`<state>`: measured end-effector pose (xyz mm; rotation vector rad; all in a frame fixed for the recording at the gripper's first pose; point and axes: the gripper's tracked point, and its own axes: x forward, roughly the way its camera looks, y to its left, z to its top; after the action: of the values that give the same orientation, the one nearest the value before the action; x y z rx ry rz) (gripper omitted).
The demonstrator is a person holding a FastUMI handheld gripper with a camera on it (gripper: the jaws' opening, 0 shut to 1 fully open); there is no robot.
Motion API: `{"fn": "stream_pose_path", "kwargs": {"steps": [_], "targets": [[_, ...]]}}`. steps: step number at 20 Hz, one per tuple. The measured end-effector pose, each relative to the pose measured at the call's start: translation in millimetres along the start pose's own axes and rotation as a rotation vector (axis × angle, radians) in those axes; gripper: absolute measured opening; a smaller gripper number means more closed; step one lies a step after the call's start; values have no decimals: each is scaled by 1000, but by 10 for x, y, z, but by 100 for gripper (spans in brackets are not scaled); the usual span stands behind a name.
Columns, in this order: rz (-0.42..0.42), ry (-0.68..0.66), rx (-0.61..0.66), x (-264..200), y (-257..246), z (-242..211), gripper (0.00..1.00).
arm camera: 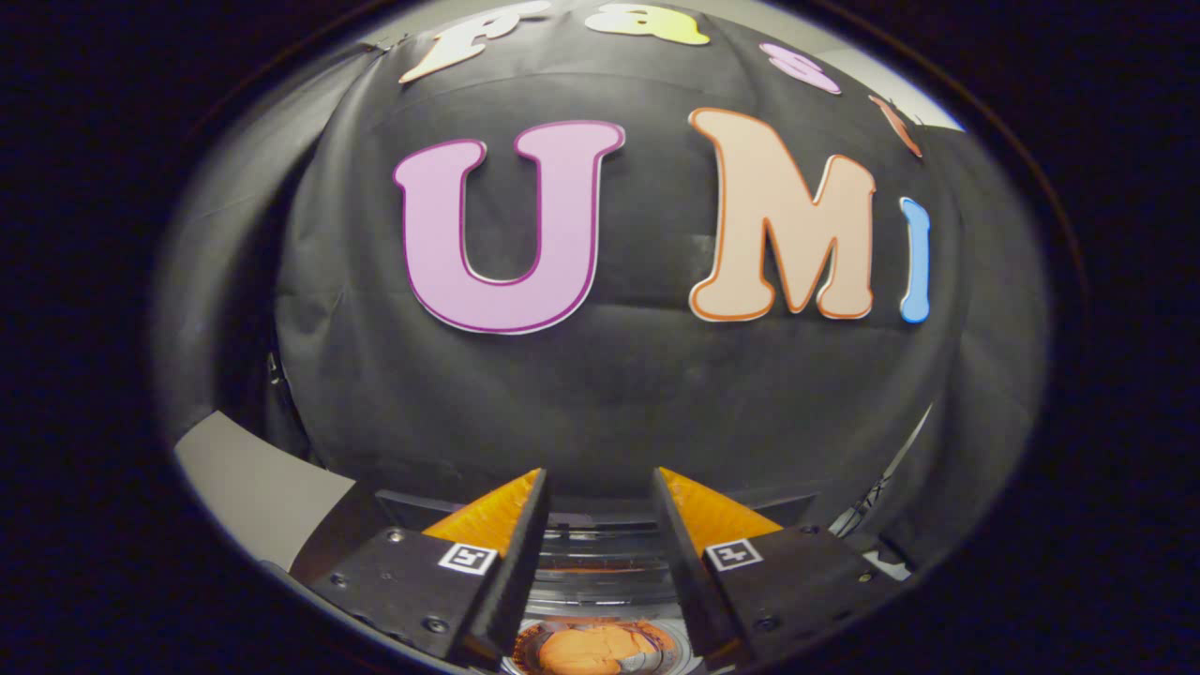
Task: Put the clothes into the washing machine and then close the washing machine lid.
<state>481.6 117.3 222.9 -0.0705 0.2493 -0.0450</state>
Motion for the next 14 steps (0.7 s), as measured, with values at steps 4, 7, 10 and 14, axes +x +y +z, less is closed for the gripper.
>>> {"fn": "stream_pose_path", "kwargs": {"steps": [4, 7, 10, 14], "targets": [[5, 57, 2, 332, 121, -185, 82], [7, 116, 13, 425, 178, -365, 88], [30, 116, 25, 409, 192, -379, 87], [41, 98, 30, 335, 191, -354, 87]]}}
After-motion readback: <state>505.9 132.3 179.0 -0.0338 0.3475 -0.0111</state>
